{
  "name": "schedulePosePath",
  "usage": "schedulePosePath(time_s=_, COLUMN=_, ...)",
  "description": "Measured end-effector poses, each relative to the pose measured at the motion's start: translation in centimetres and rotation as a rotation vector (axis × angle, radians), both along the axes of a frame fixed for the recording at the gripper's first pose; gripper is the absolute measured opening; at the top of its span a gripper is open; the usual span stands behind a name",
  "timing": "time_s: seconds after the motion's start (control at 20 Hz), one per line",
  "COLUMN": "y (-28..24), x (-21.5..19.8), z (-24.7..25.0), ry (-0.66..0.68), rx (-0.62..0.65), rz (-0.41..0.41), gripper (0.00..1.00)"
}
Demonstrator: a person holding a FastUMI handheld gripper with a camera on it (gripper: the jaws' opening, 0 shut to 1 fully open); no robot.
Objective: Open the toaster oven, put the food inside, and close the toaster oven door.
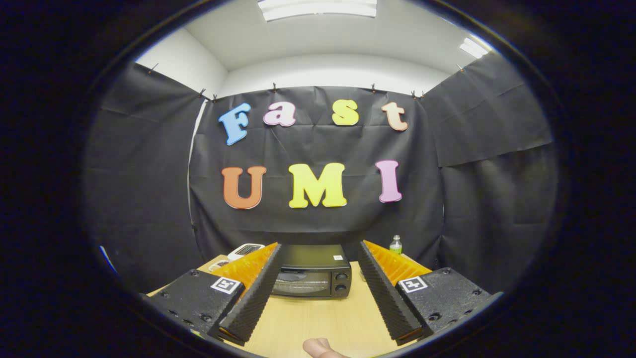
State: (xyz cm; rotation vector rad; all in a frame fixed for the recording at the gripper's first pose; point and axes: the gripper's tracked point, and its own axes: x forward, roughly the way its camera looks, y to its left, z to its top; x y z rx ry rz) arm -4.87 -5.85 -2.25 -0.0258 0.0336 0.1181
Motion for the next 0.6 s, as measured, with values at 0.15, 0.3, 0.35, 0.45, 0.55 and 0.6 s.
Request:
schedulePosePath(time_s=0.15, y=0.1, x=-0.5, z=0.3, ry=-0.004, rx=-0.004, rz=0.006, gripper=1.0)
schedulePosePath(time_s=0.3, y=0.2, x=-1.2, z=0.7, ry=-0.016, rx=-0.005, rz=0.015, gripper=1.0)
schedulePosePath(time_s=0.35, y=0.0, x=-1.4, z=0.7, ry=-0.022, rx=-0.007, rz=0.012, gripper=1.0)
schedulePosePath(time_s=0.45, y=0.1, x=-2.0, z=0.9, ry=-0.041, rx=-0.019, rz=0.014, gripper=1.0)
schedulePosePath(time_s=0.55, y=0.1, x=-2.4, z=0.9, ry=-0.053, rx=-0.023, rz=0.011, gripper=1.0)
schedulePosePath(time_s=0.6, y=0.2, x=-2.7, z=0.9, ry=-0.058, rx=-0.02, rz=0.012, gripper=1.0)
